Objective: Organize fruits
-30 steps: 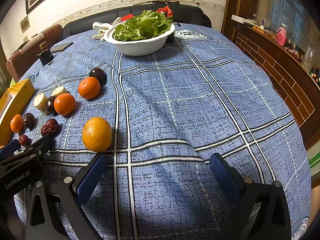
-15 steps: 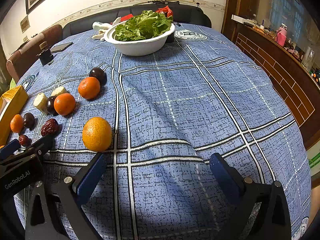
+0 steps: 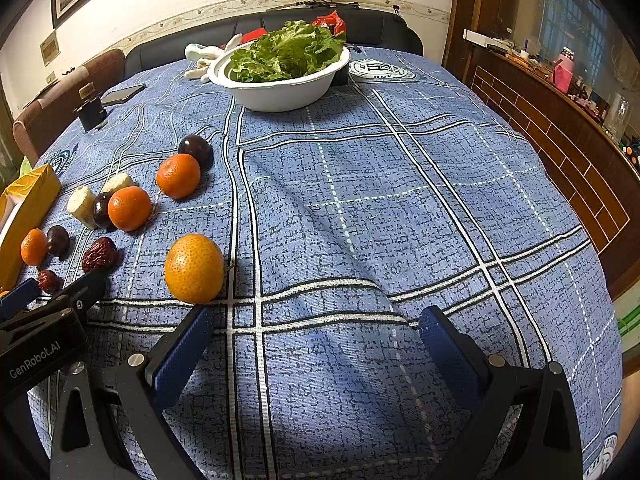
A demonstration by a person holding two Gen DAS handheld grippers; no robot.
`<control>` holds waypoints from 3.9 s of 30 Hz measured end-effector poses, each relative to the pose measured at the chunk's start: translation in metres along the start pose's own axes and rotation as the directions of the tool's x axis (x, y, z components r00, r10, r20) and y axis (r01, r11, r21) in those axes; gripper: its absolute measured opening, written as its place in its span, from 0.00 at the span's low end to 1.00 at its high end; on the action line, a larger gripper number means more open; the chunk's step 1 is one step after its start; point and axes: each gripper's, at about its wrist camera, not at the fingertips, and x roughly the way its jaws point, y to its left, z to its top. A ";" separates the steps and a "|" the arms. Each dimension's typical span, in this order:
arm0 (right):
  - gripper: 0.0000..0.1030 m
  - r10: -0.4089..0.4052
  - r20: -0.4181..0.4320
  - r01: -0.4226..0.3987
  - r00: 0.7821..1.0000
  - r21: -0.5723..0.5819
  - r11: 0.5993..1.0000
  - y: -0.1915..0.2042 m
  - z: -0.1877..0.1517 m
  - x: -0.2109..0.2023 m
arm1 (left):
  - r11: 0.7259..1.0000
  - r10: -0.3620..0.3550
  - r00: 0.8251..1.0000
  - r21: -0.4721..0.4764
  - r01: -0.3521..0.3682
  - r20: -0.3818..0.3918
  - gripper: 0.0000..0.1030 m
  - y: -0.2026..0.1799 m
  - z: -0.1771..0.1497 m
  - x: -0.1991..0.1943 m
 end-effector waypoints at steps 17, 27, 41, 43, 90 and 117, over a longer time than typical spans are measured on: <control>1.00 -0.005 0.001 0.005 1.000 0.009 1.000 0.001 0.002 -0.001 | 0.996 -0.049 0.997 0.076 0.053 -0.057 1.00 -0.002 0.000 -0.001; 1.00 0.002 -0.006 -0.002 1.000 0.009 1.000 -0.001 0.000 0.000 | 0.971 -0.225 0.973 0.079 0.228 -0.043 1.00 0.013 -0.025 -0.036; 0.89 0.029 -0.004 -0.029 1.000 0.035 0.999 -0.004 -0.017 -0.035 | 0.994 -0.041 0.790 -0.054 0.094 0.612 1.00 0.145 -0.038 -0.277; 0.89 0.055 0.097 -0.061 0.994 0.055 0.997 -0.008 -0.018 -0.069 | 0.996 -0.016 0.731 -0.054 0.073 0.682 1.00 0.159 -0.045 -0.316; 0.50 0.433 -0.122 -0.446 0.893 -0.110 0.888 0.066 0.008 -0.013 | 0.918 -0.397 0.892 0.106 0.383 0.216 0.84 0.140 -0.014 -0.152; 0.27 0.580 0.008 -0.580 0.814 -0.013 0.814 0.034 0.015 -0.003 | 0.904 -0.248 0.966 0.342 0.256 -0.069 0.33 0.008 -0.035 -0.030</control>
